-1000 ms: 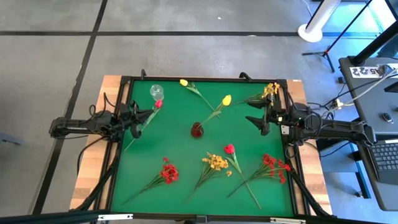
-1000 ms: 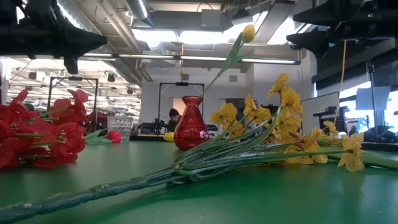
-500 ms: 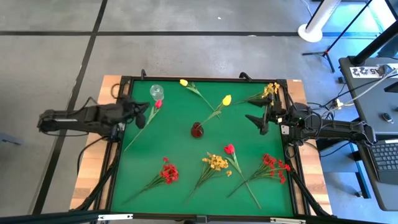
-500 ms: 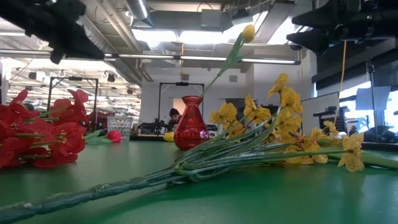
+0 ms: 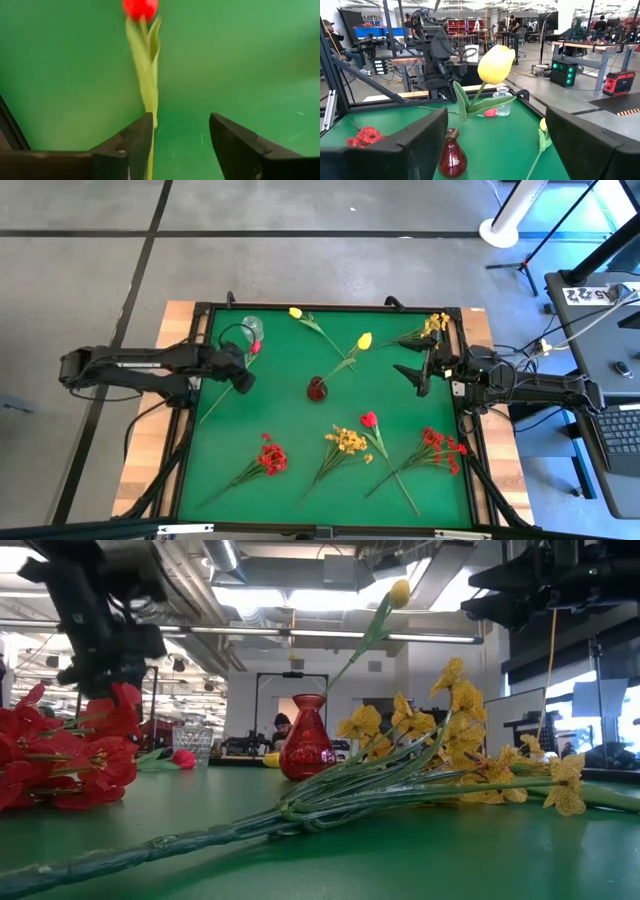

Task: Sort flowers into vase by color
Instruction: Put the top red tulip into the transparent flower vase

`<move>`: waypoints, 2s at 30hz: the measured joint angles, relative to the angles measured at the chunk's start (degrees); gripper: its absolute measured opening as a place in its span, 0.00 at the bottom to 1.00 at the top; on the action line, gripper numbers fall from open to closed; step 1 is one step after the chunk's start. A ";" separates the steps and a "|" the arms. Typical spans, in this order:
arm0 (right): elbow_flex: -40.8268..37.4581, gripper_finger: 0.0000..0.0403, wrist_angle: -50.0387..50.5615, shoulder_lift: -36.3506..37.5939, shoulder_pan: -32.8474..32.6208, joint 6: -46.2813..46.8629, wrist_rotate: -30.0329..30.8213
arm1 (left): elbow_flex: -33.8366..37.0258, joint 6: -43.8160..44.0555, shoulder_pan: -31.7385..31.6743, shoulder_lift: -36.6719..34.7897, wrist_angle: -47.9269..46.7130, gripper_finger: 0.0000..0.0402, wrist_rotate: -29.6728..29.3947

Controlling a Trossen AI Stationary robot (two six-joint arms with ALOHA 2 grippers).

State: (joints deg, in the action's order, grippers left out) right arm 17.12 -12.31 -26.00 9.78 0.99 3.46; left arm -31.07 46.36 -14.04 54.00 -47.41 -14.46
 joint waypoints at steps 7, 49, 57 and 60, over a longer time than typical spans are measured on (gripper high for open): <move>0.00 0.82 1.06 0.00 0.00 0.12 -0.02 | -0.02 1.28 -5.76 9.64 -0.67 0.50 4.08; 0.02 0.82 3.50 0.00 -0.04 6.36 -1.60 | -33.73 -0.18 2.30 13.71 -11.12 0.00 -17.03; 0.03 0.82 3.44 0.00 -0.04 6.79 -2.66 | -31.00 -18.77 5.40 5.76 13.25 0.00 -39.26; 0.04 0.82 3.44 0.00 -0.04 6.72 -2.66 | -26.39 -27.55 2.95 4.84 26.01 0.00 -40.28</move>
State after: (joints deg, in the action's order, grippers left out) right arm 17.17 -8.87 -26.00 9.74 7.72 0.80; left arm -57.46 18.81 -11.09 58.84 -21.40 -54.75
